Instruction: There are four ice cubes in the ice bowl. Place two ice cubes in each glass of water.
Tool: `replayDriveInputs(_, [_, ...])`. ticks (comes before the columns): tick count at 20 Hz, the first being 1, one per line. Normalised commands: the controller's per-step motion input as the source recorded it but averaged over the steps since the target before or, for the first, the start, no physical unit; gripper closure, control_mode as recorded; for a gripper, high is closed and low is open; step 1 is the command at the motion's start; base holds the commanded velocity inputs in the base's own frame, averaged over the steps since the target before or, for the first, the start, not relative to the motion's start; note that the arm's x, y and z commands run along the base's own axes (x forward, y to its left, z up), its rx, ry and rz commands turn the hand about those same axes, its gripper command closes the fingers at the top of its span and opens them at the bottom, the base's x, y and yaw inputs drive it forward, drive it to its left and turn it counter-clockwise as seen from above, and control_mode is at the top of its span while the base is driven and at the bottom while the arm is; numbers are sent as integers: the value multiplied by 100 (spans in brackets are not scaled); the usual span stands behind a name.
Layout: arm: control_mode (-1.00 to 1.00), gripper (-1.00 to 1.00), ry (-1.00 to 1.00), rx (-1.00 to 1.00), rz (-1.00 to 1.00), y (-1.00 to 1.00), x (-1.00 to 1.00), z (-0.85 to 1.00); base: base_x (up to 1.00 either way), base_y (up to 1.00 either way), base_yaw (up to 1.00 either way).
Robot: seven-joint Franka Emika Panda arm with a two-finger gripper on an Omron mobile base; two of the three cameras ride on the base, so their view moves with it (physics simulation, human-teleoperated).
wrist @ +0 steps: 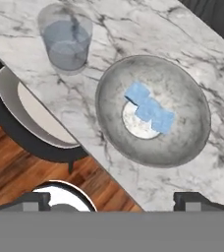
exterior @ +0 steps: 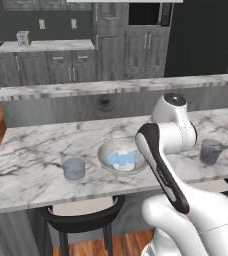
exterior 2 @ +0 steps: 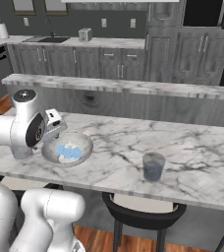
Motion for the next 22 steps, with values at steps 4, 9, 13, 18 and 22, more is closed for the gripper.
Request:
replayDriveInputs(4, [-100, -100, 16, -6, 6, 12, 61, -34, 0, 0, 0])
replayDriveInputs(9, [-100, -100, 14, -6, 7, 9, 49, -44, 0, 0, 0])
replayDriveInputs(13, [-100, -100, 3, -3, 5, 9, 33, -41, 0, 0, 0])
replayDriveInputs(18, [-100, -100, -3, 0, 4, 9, 26, -48, 0, 0, 0])
replayDriveInputs(22, [-100, -100, -8, 0, 7, 8, 23, -47, 0, 0, 0])
